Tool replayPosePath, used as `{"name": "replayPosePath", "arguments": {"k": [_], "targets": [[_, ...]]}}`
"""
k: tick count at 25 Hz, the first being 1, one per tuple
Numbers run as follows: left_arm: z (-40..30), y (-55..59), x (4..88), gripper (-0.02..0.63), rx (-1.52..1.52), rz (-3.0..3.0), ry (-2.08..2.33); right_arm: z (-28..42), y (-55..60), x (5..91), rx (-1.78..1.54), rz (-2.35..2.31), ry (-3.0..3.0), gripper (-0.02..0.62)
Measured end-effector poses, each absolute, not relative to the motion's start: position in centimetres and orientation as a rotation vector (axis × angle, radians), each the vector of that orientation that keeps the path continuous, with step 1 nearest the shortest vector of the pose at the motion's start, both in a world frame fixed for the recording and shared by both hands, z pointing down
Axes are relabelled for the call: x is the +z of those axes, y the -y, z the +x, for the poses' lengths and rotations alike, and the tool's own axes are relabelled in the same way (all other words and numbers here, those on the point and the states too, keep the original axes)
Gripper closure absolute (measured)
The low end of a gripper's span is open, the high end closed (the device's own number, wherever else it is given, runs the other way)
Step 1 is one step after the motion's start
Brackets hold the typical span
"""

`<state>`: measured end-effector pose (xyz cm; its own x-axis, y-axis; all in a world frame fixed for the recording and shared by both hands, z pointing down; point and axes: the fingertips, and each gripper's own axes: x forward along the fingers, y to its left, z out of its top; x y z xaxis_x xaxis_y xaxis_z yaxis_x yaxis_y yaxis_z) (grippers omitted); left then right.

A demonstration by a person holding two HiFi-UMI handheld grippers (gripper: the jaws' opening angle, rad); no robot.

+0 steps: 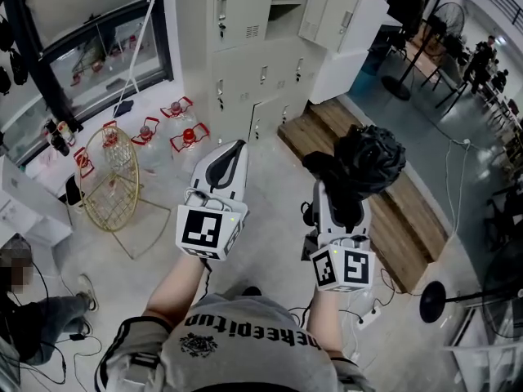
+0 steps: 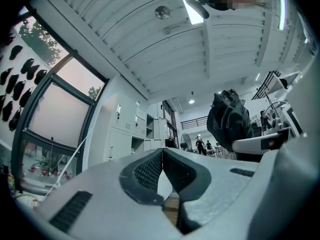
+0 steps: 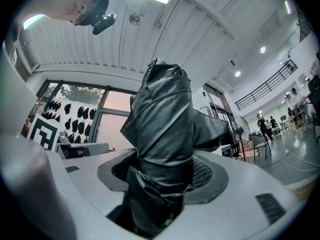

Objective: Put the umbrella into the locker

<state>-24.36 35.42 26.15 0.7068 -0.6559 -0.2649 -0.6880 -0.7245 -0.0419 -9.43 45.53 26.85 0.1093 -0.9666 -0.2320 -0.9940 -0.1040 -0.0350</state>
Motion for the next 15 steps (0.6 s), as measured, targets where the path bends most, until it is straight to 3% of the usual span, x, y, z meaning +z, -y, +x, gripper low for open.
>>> {"name": "replayPosePath", "arguments": {"k": [15], "targets": [[-18.8, -32.7, 27.5, 0.601, 0.363, -2.746, -1.156, -3.1, -42.6, 28.1, 0.202, -2.155, -2.009, 0.33]]}}
